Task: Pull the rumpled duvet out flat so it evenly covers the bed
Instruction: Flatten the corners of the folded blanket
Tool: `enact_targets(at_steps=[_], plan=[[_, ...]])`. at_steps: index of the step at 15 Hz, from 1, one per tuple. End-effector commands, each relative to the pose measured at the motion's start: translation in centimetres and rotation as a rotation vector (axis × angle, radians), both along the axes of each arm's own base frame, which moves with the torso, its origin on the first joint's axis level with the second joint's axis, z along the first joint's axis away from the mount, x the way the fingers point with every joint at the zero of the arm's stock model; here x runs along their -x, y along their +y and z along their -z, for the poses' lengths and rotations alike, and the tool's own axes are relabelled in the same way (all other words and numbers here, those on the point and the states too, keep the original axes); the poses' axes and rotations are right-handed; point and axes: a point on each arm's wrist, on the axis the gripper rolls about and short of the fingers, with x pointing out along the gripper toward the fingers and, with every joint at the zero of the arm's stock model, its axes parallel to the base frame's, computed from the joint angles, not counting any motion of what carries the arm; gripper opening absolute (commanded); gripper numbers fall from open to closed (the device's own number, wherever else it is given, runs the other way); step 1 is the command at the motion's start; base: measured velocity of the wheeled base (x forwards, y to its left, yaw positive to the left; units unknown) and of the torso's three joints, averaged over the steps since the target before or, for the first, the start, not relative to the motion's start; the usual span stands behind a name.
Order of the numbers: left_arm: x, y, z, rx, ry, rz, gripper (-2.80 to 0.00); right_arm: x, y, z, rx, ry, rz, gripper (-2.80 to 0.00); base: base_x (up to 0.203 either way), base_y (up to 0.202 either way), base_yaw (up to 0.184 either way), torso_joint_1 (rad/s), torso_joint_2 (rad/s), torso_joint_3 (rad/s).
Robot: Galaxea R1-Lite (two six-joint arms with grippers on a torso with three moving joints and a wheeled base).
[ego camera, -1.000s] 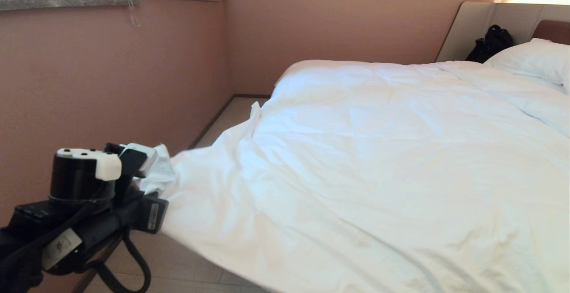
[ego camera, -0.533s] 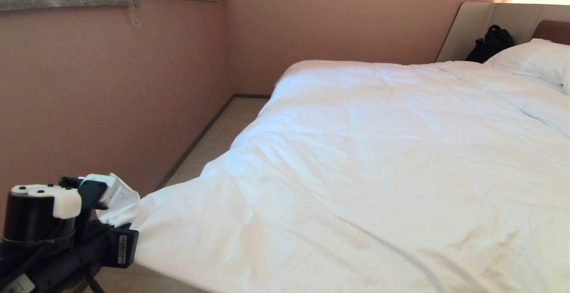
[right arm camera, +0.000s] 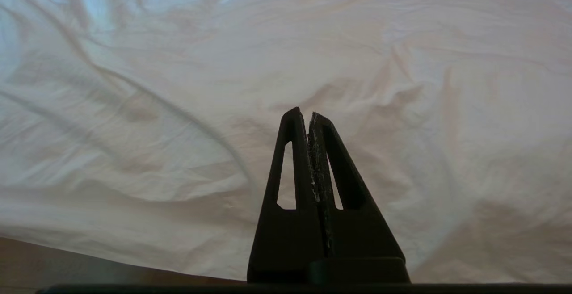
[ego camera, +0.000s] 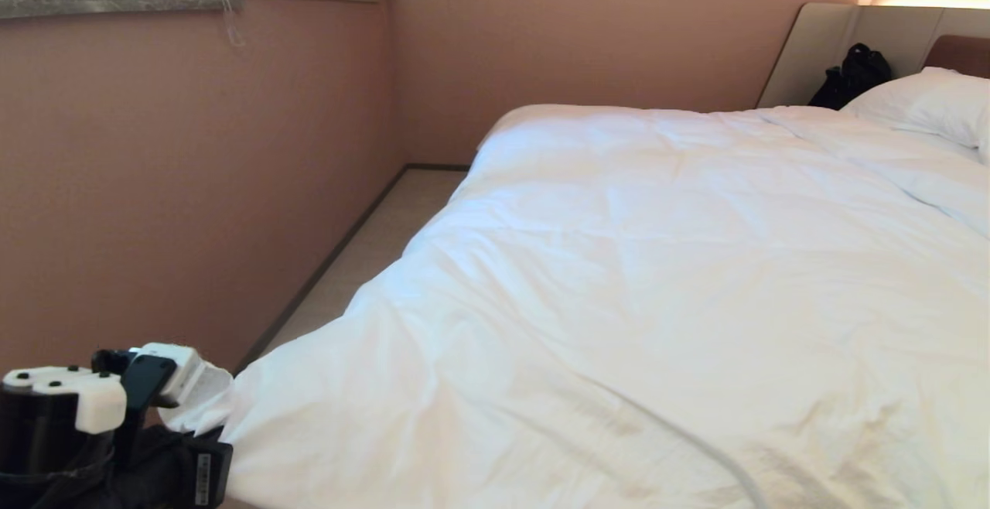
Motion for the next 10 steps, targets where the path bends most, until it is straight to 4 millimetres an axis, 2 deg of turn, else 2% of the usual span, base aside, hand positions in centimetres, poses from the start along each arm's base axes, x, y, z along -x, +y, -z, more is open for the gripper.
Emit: enact_targets(at_steps=[1, 5, 10], plan=[[0.9, 0.1, 0.3, 0.012, 0.007, 0.021, -2.8, 0.0, 0.0, 0.0, 0.001, 0.0, 0.0, -2.8, 0.0, 0.0, 0.0, 0.0, 0.0, 0.0], [2.2, 0.2, 1.5, 0.052, 0.068, 0.075, -2.8, 0.0, 0.0, 0.0, 0.001, 0.0, 0.0, -2.8, 0.0, 0.0, 0.0, 0.0, 0.0, 0.0], [2.4, 0.2, 1.8, 0.063, 0.086, 0.075, -2.8, 0.0, 0.0, 0.0, 0.0, 0.0, 0.0, -2.8, 0.0, 0.0, 0.0, 0.0, 0.0, 0.0]])
